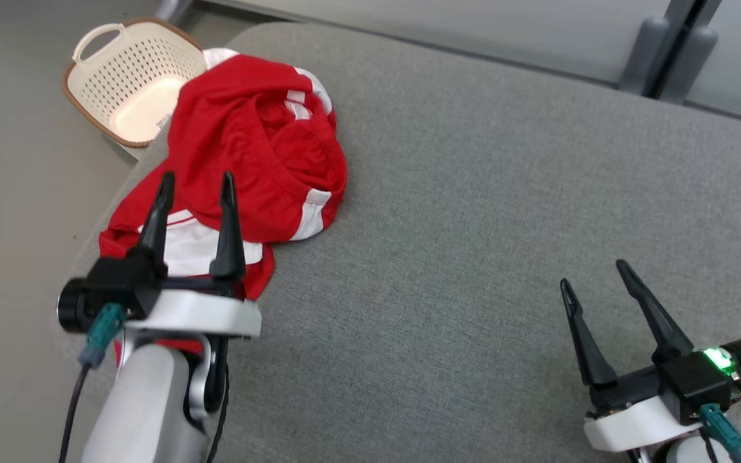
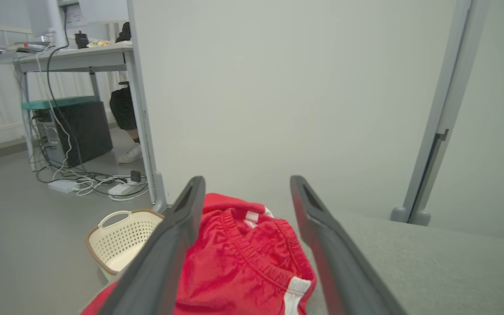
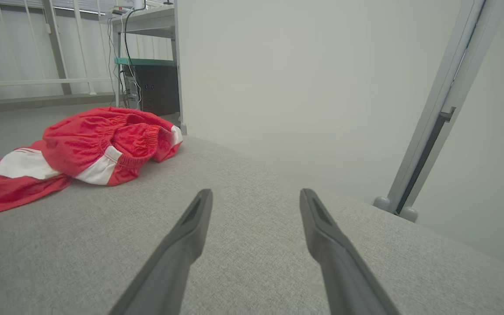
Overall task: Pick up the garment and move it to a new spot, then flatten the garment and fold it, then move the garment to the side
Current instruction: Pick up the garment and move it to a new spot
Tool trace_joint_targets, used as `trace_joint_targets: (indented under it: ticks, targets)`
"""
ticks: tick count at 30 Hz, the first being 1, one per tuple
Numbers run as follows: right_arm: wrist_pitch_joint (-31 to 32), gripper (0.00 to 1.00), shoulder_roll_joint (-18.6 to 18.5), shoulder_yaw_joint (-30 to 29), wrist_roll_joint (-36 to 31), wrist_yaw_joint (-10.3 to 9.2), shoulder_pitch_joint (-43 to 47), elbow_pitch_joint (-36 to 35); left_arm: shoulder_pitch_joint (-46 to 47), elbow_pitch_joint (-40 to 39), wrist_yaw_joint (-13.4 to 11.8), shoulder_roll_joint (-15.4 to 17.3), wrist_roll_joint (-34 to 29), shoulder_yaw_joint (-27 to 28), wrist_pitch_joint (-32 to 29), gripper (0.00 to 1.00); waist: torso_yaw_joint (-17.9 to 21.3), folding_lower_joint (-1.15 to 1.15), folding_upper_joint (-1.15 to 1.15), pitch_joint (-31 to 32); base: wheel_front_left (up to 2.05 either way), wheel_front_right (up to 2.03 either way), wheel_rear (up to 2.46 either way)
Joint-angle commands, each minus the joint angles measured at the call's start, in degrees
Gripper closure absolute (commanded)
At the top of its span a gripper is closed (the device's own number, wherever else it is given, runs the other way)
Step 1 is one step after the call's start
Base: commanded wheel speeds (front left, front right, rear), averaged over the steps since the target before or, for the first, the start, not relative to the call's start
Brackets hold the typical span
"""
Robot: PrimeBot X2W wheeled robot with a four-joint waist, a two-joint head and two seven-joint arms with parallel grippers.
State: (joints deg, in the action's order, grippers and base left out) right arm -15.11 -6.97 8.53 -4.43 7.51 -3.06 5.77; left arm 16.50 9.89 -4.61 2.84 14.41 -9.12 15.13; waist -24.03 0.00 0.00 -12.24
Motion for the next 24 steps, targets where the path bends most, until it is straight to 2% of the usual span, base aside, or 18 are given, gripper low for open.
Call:
trace_joint_targets:
  ticks: [1,10,16,17,19,24]
  targets:
    - [-0.07,0.00,-1.25,0.03,-0.43,-0.04,-1.23,-0.72,3.77,1.82,-0.38,0.12,0.90,-0.32,0.03,0.00,1.51,0.00,0.00,-5.96,0.00,0.00,0.00]
    - [-0.07,0.00,-5.79,-1.53,-1.24,-0.04,-3.41,-4.25,24.42,20.57,-3.78,0.15,8.30,-3.43,0.03,0.00,3.16,0.00,0.00,-14.39,0.00,0.00,0.00]
    - [-0.06,0.00,-6.73,-2.79,-1.67,-0.05,-3.50,-6.08,34.35,36.06,-4.15,0.23,13.27,-6.17,-1.26,0.00,3.84,0.00,0.00,-17.88,0.00,0.00,0.00]
    - [-0.06,0.00,-6.73,-2.79,-1.67,-0.05,-3.50,-6.08,34.35,36.06,-4.15,0.23,13.27,-6.17,-1.26,0.00,3.84,0.00,0.00,-17.88,0.00,0.00,0.00]
    - [0.01,0.00,-6.55,-3.15,-1.85,-0.08,-3.96,-6.53,38.17,42.60,-3.49,0.16,15.82,-6.39,-2.89,0.00,4.10,0.00,0.00,-19.33,0.00,0.00,0.00]
    - [0.03,0.00,-5.88,-2.86,-1.58,-0.08,-5.02,-6.60,41.16,49.59,-2.17,0.17,18.05,-7.19,-5.50,0.00,4.62,0.00,0.00,-20.63,0.00,0.00,0.00]
